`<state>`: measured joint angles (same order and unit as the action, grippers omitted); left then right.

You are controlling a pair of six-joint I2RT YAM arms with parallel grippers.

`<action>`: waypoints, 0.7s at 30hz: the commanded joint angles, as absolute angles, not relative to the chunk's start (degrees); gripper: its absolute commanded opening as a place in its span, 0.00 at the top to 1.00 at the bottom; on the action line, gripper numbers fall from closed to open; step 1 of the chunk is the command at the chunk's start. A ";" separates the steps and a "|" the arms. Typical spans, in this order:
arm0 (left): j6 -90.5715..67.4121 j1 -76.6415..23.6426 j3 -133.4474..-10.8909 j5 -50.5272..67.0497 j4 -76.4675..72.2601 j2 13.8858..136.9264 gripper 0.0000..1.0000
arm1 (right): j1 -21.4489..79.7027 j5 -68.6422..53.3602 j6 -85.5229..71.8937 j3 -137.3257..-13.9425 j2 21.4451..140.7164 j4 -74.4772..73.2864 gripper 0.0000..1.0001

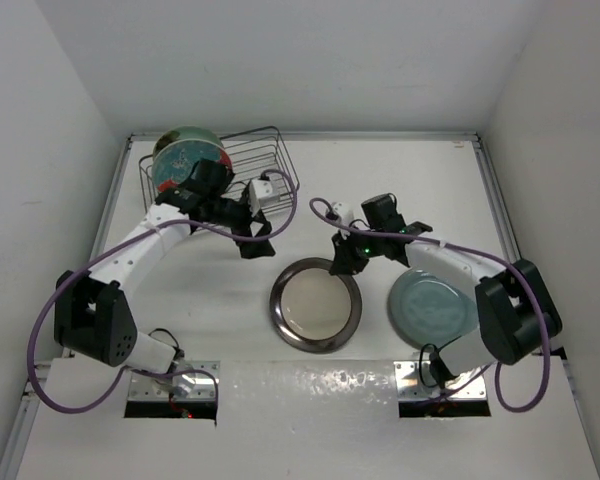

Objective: Load the plates into the dish rack

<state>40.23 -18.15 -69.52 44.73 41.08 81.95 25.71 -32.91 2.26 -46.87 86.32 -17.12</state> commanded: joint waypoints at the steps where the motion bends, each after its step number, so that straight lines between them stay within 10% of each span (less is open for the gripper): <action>1: 42.80 -22.39 -65.93 47.39 32.53 81.21 0.00 | 29.09 -30.24 0.36 -49.30 83.32 -3.35 1.00; 21: 29.96 -28.74 -52.03 44.29 6.84 85.69 0.03 | 34.72 -29.71 -3.25 -49.93 75.86 1.67 1.00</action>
